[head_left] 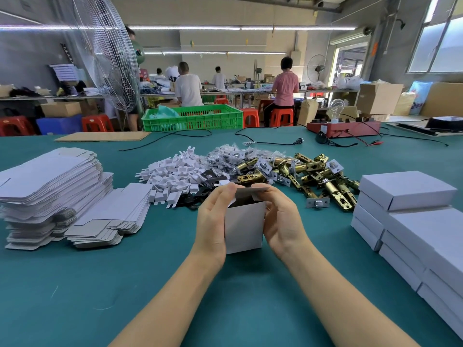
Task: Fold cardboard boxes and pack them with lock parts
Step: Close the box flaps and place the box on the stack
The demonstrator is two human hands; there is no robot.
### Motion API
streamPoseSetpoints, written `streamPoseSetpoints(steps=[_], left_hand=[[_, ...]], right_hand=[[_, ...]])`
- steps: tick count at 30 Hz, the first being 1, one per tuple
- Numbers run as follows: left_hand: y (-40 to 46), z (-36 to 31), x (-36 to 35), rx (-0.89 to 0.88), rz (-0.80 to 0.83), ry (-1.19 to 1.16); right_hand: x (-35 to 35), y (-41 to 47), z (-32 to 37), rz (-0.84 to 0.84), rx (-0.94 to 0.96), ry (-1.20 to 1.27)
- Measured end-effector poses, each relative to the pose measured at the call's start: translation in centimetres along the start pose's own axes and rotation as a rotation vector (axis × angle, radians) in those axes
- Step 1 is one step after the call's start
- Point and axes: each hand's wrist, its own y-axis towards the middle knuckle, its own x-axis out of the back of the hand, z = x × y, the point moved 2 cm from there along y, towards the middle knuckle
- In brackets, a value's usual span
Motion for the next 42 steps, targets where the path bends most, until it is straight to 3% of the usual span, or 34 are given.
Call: streamPoseSetpoints(steps=[6,11,24,34,42], left_hand=[[0.5,0.0,0.5,0.017,-0.002,0.007],[0.2,0.4,0.5,-0.113,-0.069,0.239],[-0.1,0.9,0.8,-0.315,-0.102,0.446],[0.1,0.6,0.7,-0.366,-0.083,0.491],[0.1,0.8,0.8,-0.395,-0.089,0.502]], right_hand=[[0.0,-0.2,0.2,0.124,-0.052,-0.037],[-0.1,0.0,0.2,0.057,0.011,-0.109],[0.6,0.1,0.2,0.134,0.086,-0.224],[0.0,-0.1,-0.6,0.069,0.403,-0.551],[0.1,-0.1,-1.2,-0.011,0.534,-0.559]])
